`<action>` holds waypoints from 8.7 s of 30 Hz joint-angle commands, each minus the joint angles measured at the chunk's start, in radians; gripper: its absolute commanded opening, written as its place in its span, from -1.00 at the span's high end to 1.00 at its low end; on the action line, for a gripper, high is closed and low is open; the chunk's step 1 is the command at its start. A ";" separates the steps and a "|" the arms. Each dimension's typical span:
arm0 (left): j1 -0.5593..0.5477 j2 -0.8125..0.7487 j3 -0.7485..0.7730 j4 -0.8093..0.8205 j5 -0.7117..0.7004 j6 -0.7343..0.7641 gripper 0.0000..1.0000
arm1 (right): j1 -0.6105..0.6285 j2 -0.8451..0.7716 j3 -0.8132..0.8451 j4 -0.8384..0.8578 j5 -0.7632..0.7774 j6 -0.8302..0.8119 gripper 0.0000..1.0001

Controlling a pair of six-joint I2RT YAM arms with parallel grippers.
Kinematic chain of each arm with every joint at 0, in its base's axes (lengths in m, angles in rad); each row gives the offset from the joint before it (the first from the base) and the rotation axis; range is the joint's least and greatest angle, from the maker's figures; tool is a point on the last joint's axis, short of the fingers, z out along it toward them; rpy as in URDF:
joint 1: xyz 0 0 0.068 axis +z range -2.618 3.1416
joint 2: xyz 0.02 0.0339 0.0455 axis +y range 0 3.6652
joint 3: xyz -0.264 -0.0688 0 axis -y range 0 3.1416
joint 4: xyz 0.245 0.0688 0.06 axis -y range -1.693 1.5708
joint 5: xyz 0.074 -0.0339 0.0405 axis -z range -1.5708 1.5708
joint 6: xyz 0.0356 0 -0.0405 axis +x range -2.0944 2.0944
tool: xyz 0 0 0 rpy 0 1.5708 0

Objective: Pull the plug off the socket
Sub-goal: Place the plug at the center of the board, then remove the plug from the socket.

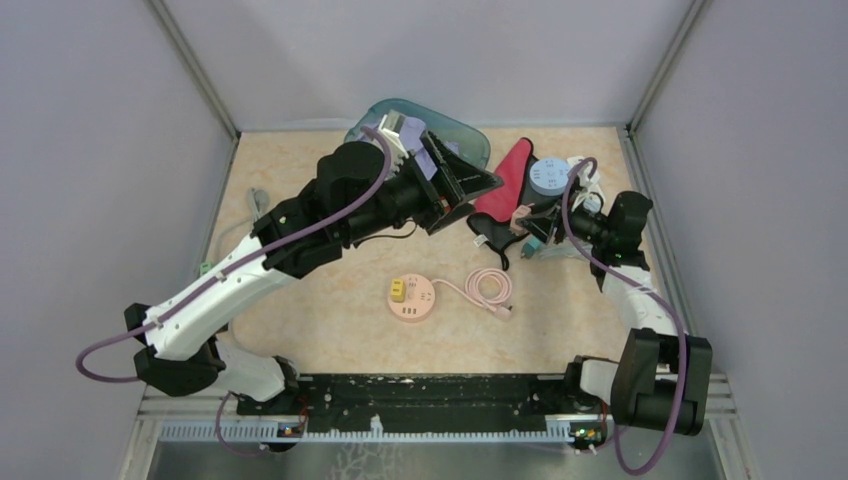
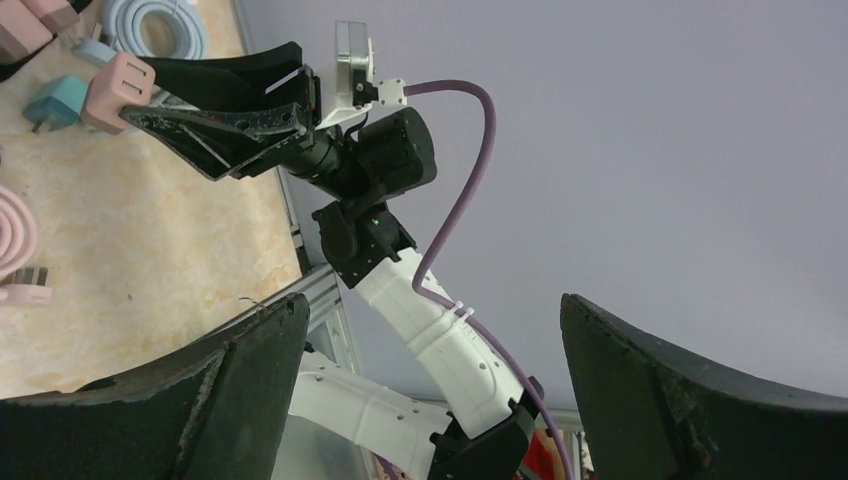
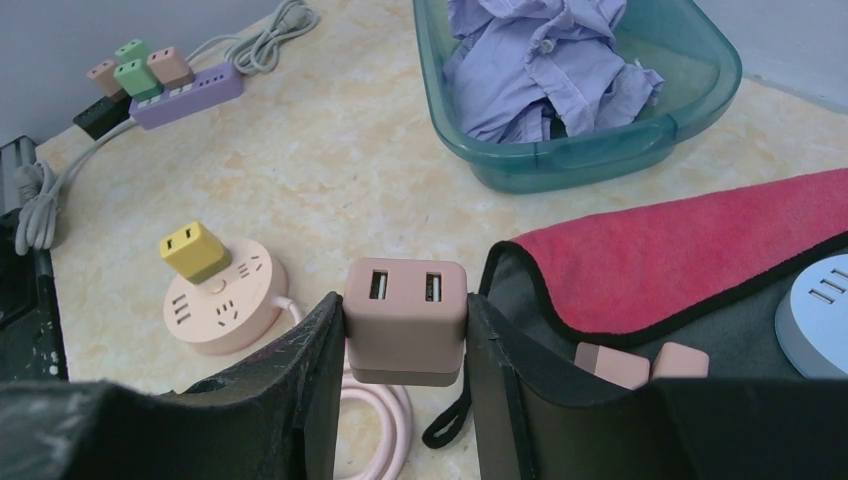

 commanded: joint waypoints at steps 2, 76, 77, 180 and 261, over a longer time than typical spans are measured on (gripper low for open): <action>-0.006 -0.048 -0.041 0.083 -0.063 0.041 -1.00 | -0.008 0.000 0.009 0.040 -0.027 -0.021 1.00; -0.160 -0.227 -0.414 0.608 -0.332 0.837 -1.00 | 0.101 0.015 0.070 -0.130 0.223 -0.128 -0.98; -0.158 -0.274 -0.499 0.662 -0.312 0.911 -1.00 | 0.101 0.012 0.066 -0.125 0.177 -0.135 -0.98; 0.039 -0.330 -1.272 0.961 -0.192 1.220 0.99 | 0.666 0.380 0.188 -0.217 0.148 0.083 0.11; -0.068 0.103 -0.753 0.412 -0.514 1.015 0.99 | 0.671 0.459 0.200 -0.141 0.113 0.242 1.00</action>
